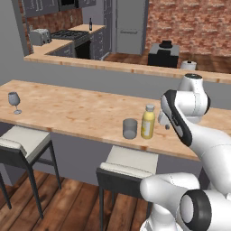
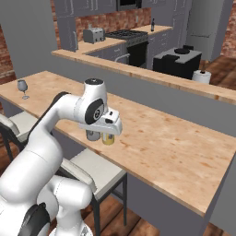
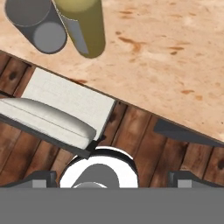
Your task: There is a wine glass and glass cup on the dining counter. Place the wine bottle next to the wine glass and the juice bottle next to the glass cup.
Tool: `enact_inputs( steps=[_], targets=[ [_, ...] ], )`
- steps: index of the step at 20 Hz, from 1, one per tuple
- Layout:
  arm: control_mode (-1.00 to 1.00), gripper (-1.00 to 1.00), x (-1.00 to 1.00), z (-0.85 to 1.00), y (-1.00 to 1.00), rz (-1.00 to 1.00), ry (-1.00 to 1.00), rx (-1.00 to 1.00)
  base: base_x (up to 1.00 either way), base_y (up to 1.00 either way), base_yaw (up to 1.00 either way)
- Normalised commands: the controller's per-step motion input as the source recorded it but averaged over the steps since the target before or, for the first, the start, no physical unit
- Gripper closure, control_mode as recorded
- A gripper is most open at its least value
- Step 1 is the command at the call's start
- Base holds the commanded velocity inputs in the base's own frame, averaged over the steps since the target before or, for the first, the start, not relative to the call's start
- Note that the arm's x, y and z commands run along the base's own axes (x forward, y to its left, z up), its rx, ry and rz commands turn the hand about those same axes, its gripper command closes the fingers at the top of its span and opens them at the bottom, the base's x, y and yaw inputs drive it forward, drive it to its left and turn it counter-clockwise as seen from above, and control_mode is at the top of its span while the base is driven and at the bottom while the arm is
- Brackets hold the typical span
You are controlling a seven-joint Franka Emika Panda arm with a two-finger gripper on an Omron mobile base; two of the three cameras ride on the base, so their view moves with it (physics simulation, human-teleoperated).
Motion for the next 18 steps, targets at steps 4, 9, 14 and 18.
enact_inputs(
  steps=[4, 9, 14, 18],
  targets=[
    [-1.0, -1.0, 0.0, 0.0, 0.0, 0.0, 0.0, 0.0, 0.0, 0.0, 0.0],
    [1.0, -1.0, 0.0, 0.0, 0.0, 0.0, 0.0, 0.0, 0.0, 0.0, 0.0],
    [1.0, -1.0, 0.0, 0.0, 0.0, 0.0, 0.0, 0.0, -0.29, -0.02, -0.01],
    [1.0, -1.0, 0.0, 0.0, 0.0, 0.0, 0.0, 0.0, -0.74, -0.01, -0.07]
  ],
)
